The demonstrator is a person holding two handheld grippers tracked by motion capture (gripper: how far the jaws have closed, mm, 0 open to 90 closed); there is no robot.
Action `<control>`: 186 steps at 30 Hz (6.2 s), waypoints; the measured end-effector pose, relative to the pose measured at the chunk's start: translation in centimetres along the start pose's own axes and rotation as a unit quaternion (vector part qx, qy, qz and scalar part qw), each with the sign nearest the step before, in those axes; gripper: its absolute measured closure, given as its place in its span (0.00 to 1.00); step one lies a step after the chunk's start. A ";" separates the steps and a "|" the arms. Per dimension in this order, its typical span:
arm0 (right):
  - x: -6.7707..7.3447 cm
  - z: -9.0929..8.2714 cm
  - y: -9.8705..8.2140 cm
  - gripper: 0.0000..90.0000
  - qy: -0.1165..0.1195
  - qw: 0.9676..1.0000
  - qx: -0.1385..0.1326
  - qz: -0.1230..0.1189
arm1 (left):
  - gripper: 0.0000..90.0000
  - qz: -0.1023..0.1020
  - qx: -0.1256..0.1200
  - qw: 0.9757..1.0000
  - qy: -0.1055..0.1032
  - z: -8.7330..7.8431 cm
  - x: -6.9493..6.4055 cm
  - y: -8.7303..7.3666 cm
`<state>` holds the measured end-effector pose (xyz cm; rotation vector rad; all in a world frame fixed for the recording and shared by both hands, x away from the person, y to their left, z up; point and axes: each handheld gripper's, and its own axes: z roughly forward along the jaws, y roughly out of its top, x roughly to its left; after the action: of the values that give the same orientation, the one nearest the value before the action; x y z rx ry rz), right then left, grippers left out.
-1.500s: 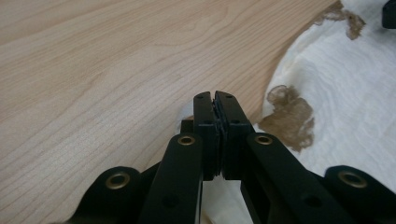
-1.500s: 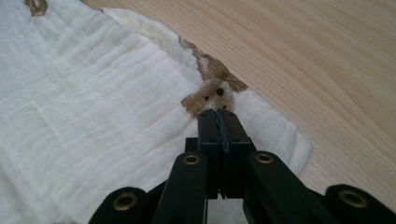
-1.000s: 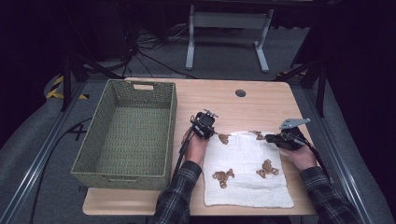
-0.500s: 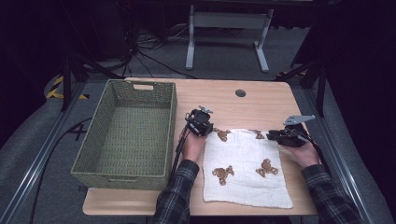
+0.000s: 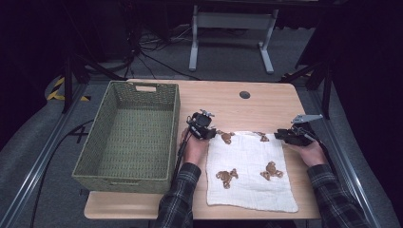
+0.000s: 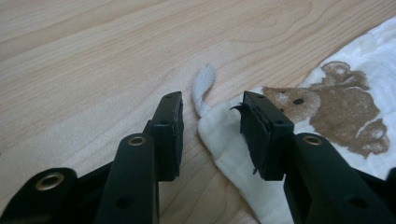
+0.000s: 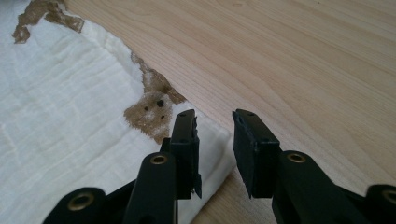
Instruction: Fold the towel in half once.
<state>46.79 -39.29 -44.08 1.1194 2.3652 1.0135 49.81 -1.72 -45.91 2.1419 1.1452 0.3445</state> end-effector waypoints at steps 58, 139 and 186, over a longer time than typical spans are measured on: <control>3.8 -7.1 -2.5 0.96 0.055 0.998 -0.024 -0.016 | 0.97 0.020 -0.036 0.999 -0.019 -8.4 -5.1 -3.0; 5.7 -9.8 -6.0 0.96 0.064 0.997 -0.026 -0.023 | 0.97 0.074 -0.031 0.995 -0.067 -11.8 -8.5 -8.1; 5.8 -8.0 -5.7 1.00 0.079 0.997 -0.001 -0.026 | 0.99 0.057 -0.011 0.995 -0.077 -9.6 -7.3 -7.3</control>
<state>35.64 -40.96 -42.66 1.0044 2.5016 1.1216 36.03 -0.62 -43.10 2.1778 0.9308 0.2363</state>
